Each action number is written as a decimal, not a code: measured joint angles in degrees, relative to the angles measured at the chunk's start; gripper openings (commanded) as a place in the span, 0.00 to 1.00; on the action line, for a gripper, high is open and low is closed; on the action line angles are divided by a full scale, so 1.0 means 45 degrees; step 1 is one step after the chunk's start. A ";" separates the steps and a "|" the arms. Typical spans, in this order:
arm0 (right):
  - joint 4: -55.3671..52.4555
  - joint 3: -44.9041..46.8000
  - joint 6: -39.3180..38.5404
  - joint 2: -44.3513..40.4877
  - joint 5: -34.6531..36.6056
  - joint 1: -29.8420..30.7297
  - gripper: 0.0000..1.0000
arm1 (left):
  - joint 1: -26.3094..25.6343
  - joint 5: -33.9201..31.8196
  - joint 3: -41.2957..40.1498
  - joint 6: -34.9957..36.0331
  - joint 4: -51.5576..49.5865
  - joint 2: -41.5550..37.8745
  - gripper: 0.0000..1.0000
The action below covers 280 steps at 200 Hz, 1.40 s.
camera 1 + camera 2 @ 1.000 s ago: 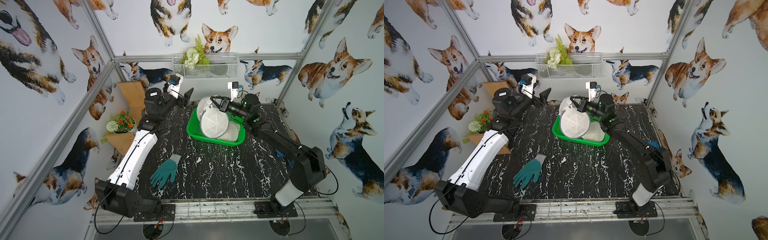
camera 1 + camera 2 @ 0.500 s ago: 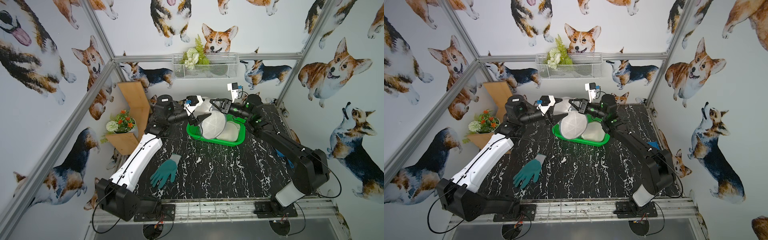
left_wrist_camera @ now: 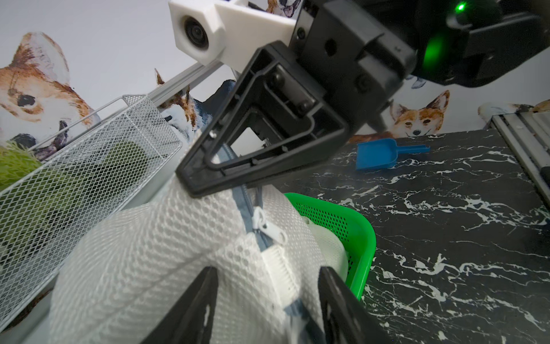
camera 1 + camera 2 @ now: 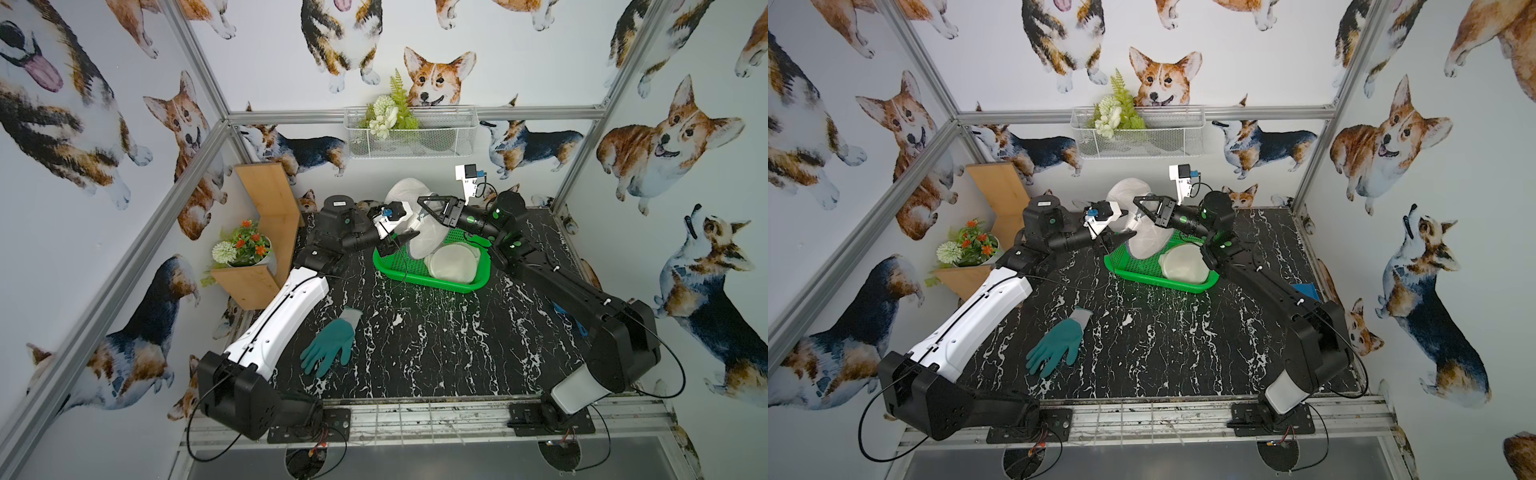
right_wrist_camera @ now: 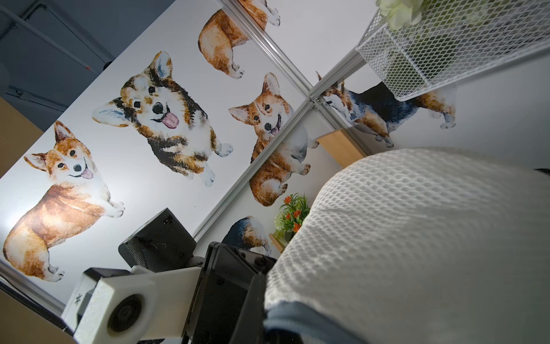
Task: Turn the laundry bag inside out
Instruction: Turn over the laundry bag.
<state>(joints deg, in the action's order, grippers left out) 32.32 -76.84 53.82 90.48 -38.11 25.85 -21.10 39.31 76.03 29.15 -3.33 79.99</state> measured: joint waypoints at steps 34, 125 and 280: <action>0.0170 -0.0121 0.0253 0.0155 -0.0180 0.0015 0.00 | -0.0097 -0.0461 -0.0010 0.0427 -0.0131 0.0039 0.67; 0.0355 -0.0335 0.0291 0.0374 0.0112 0.0228 0.00 | -0.0141 -0.1622 -0.0330 0.0092 0.0680 0.0180 0.17; -0.5897 0.1467 -0.8529 -0.2565 0.7465 0.0447 0.56 | 0.0826 -0.0272 0.0976 -0.4201 -0.0452 0.1481 0.00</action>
<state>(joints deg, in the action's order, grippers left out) 5.78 -70.24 15.44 78.94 -4.51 27.86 -17.39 38.09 80.42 10.24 -5.37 86.65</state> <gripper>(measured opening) 0.561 0.092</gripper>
